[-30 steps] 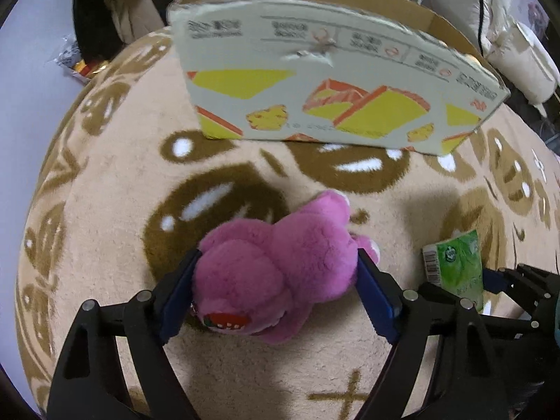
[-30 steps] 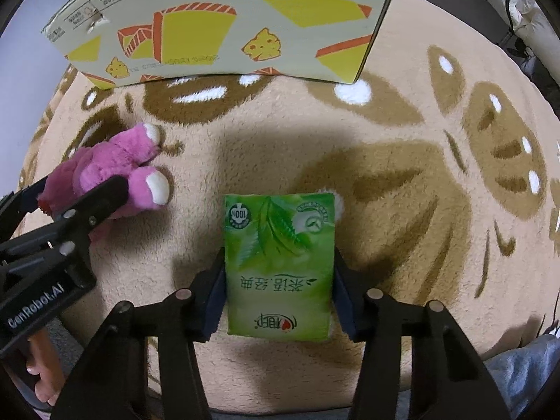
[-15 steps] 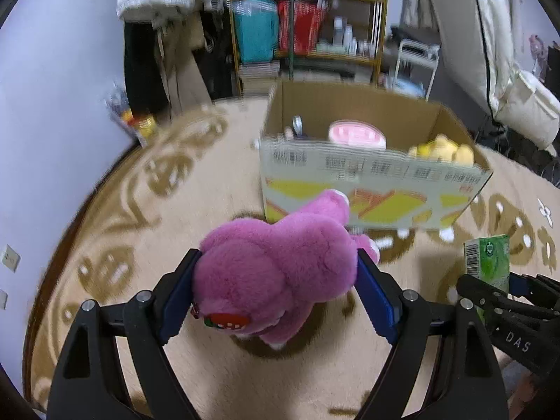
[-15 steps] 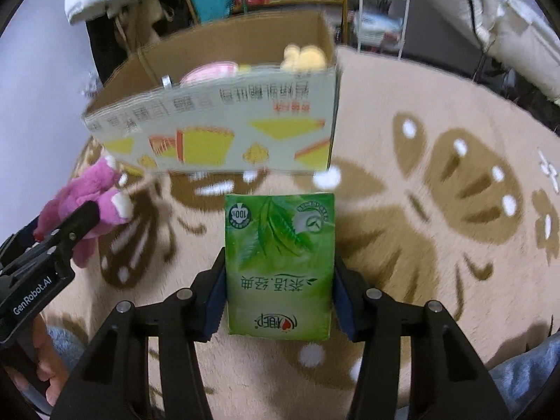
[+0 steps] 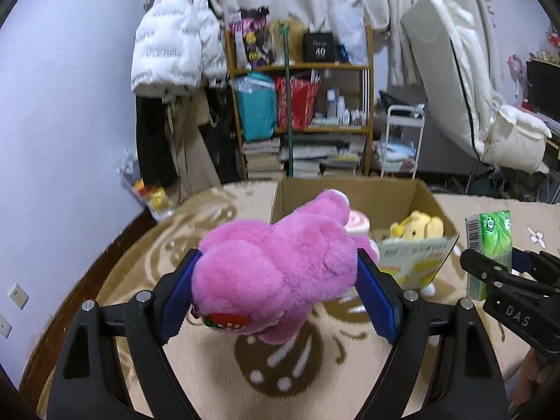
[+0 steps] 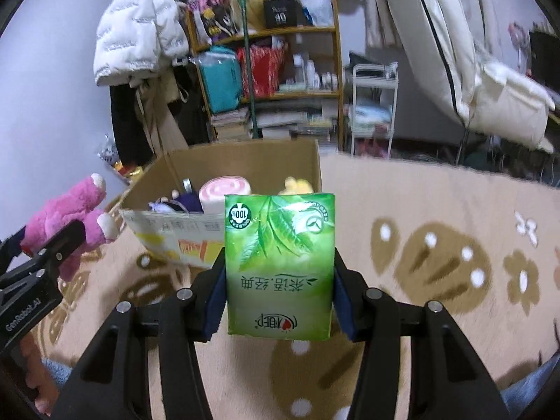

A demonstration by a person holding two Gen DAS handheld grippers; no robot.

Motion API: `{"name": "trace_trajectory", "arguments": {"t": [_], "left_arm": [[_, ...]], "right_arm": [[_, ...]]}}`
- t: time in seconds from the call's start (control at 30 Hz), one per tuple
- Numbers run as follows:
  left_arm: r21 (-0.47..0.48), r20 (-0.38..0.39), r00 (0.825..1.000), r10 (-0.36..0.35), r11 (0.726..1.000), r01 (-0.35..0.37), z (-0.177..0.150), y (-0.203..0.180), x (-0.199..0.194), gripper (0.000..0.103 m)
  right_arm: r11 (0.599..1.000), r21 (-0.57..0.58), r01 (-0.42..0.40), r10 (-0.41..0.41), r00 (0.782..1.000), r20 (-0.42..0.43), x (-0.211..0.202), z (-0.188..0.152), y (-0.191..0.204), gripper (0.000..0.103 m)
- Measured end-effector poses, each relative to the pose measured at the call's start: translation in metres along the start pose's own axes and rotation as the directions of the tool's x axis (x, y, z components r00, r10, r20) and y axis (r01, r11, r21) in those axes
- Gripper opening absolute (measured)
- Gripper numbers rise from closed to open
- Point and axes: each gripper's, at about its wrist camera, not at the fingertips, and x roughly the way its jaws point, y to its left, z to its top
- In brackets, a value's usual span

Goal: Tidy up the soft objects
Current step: 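Carry the pink plush with the left tool while the right tool carries the green pack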

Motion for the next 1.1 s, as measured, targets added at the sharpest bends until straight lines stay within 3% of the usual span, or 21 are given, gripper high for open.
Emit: {"name": "trace_trajectory", "arguments": {"t": [0.27,0.67,1.1], "left_arm": [[0.024,0.086,0.996,0.006,1.0,-0.008,0.03,-0.002,-0.001,0.084],[0.095,0.117,0.993,0.001,0.995,-0.012,0.055,-0.018,0.04,0.084],[0.11,0.042,0.999,-0.01,0.994,0.005,0.045,-0.03,0.091,0.084]], "right_arm": [[0.999,-0.044,0.0,0.004,0.997,0.082,-0.002,0.025,0.008,0.055],[0.998,-0.056,0.005,0.001,0.994,0.105,0.023,0.062,0.001,0.055],[0.999,-0.052,0.002,0.002,0.998,0.07,0.062,0.066,-0.006,0.055]]}}
